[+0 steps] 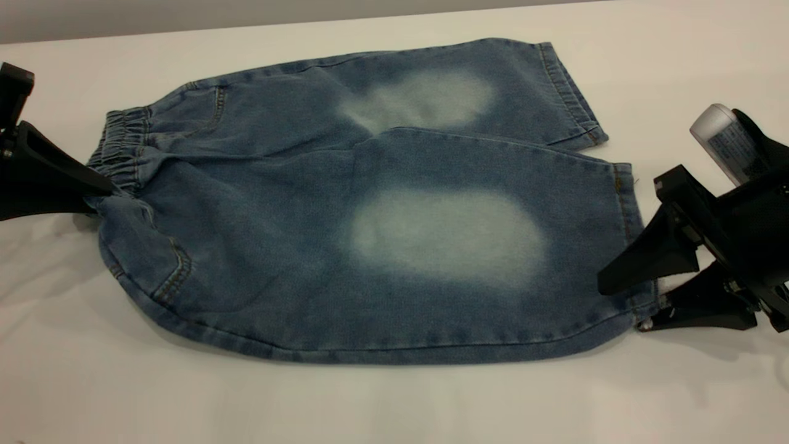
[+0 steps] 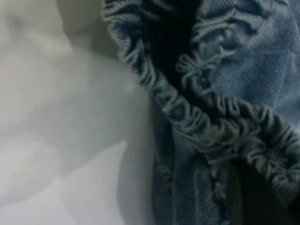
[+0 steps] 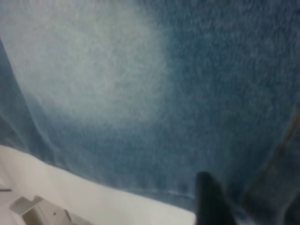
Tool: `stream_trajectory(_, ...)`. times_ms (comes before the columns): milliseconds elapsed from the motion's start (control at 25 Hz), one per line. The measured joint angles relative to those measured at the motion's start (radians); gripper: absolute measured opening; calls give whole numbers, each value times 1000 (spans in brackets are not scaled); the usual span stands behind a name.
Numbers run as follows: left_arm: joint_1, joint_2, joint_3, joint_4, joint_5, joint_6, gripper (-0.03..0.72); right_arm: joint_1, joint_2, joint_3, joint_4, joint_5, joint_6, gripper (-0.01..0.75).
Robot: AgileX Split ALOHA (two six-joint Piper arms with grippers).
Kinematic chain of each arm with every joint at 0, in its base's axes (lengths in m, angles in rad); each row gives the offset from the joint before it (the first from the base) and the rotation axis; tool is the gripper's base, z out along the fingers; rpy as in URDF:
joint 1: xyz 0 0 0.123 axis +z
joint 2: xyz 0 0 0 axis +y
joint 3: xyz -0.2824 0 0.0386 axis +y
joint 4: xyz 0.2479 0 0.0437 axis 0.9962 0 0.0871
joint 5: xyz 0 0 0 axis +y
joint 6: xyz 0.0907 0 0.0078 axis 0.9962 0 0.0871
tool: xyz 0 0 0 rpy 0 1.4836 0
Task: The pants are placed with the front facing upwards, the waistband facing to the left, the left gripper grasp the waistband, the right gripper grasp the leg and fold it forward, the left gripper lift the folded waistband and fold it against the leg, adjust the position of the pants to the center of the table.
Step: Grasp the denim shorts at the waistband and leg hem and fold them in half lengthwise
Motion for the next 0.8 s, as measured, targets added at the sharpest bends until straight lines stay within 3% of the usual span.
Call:
stream_trajectory(120,0,0,0,4,3,0,111,0,0,0,-9,8,-8,110)
stream_trajectory(200,0,0,0,15,4,0,111,0,0,0,-19,52,-9,41)
stream_trajectory(360,0,-13,2,82,0,-30,111,0,-27,5,-69,89,8,27)
stream_trajectory(800,0,-174,38,273,-17,-188,111,-1,-323,42,-227,64,208,26)
